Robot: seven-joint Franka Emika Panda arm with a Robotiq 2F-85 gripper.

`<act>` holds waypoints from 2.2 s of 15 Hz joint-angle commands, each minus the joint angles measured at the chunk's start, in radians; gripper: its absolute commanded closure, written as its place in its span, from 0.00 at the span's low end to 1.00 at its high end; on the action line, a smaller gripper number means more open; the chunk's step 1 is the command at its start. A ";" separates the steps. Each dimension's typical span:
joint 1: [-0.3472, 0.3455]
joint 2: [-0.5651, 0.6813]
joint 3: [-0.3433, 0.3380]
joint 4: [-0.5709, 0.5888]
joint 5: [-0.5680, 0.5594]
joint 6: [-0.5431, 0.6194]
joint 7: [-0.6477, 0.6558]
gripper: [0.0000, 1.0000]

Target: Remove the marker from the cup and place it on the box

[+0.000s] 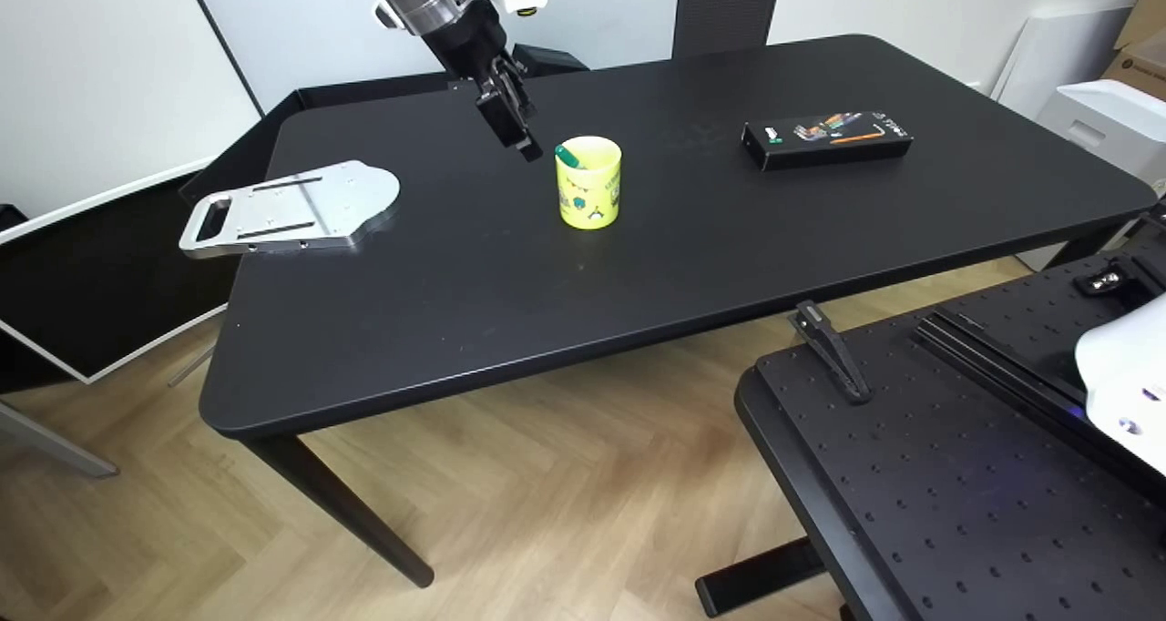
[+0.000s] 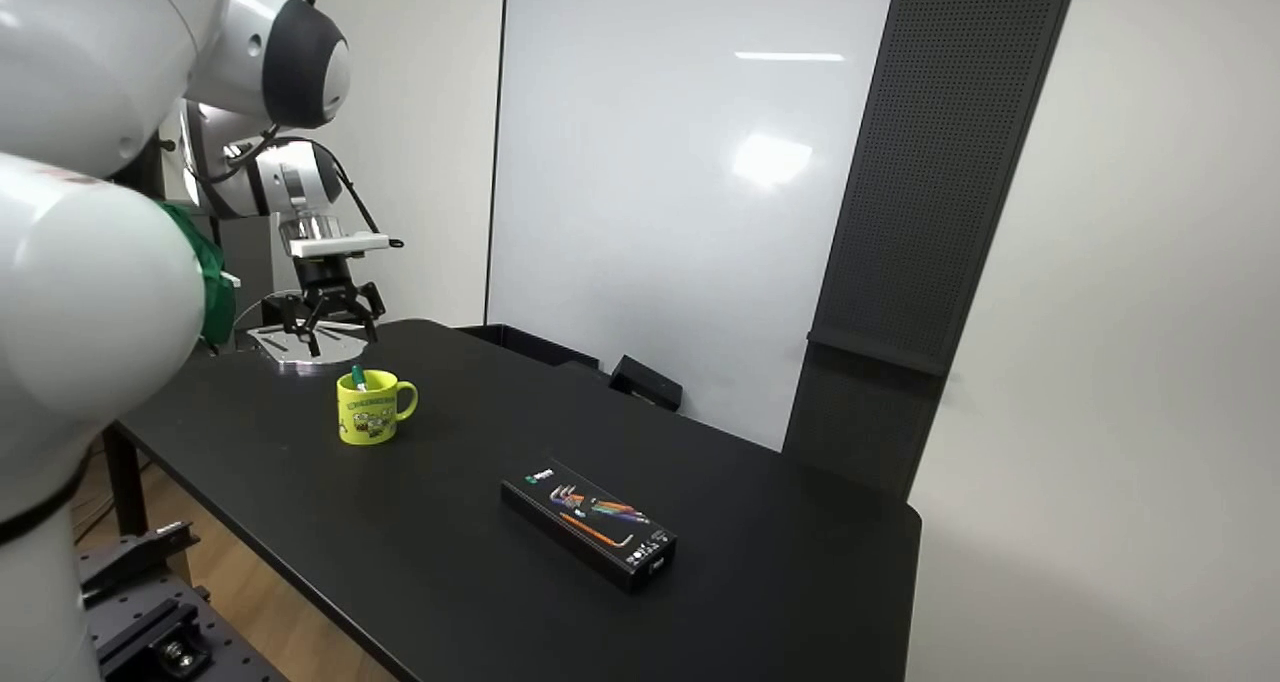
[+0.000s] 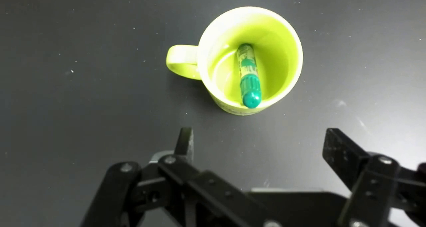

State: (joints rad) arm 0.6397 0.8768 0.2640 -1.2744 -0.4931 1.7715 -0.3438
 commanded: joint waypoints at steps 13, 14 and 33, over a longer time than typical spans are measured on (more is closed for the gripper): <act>-0.028 -0.016 -0.005 -0.038 0.064 -0.018 -0.020 0.00; -0.031 -0.016 -0.005 -0.042 0.068 -0.018 -0.018 0.00; -0.041 -0.022 -0.009 -0.041 0.116 -0.046 -0.011 0.81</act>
State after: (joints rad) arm 0.6052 0.8823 0.2524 -1.3009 -0.3915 1.7465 -0.3645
